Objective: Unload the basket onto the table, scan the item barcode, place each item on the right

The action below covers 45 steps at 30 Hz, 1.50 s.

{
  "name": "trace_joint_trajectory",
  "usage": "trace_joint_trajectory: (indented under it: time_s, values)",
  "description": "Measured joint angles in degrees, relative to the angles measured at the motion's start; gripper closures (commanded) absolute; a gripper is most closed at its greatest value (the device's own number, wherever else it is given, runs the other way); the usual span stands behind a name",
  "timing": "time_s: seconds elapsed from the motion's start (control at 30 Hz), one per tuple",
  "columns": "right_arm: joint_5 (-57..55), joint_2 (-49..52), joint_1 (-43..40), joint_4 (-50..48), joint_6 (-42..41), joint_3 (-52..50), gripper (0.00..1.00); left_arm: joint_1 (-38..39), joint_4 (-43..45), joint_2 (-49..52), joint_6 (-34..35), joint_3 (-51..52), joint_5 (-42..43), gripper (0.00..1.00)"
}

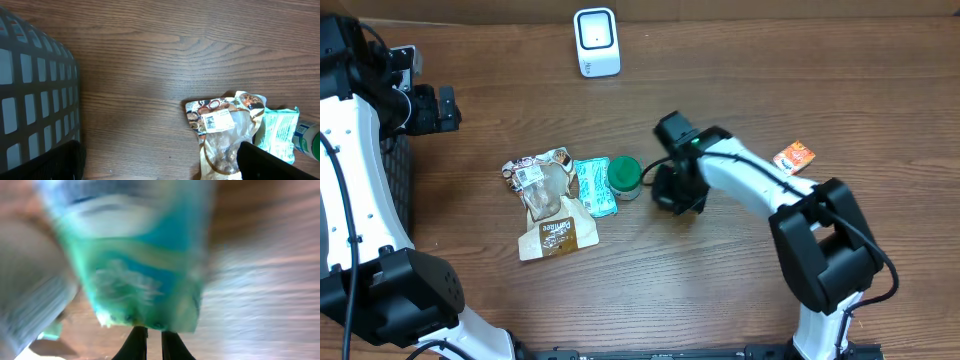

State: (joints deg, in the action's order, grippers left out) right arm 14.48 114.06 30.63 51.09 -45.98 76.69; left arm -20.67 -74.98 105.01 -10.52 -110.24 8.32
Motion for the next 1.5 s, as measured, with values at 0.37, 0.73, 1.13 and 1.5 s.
trace_joint_trajectory:
  time_s: [0.37,0.73,1.13,1.5]
  values:
    - [1.2,0.0,-15.61,-5.7,8.17,0.0,0.87,0.02,0.0,0.0,0.0,0.0,0.0,0.0]
    - [8.15,0.0,-17.73,-18.14,14.95,1.86,0.84,0.02,0.0,0.0,0.0,0.0,0.02,0.01]
    - [0.28,4.72,-8.17,-21.99,12.48,2.19,0.83,0.02,0.0,0.0,0.0,0.0,0.0,0.0]
    - [10.64,4.74,-8.9,-7.17,30.49,5.95,0.83,0.02,-0.02,0.0,0.0,0.0,0.0,0.01]
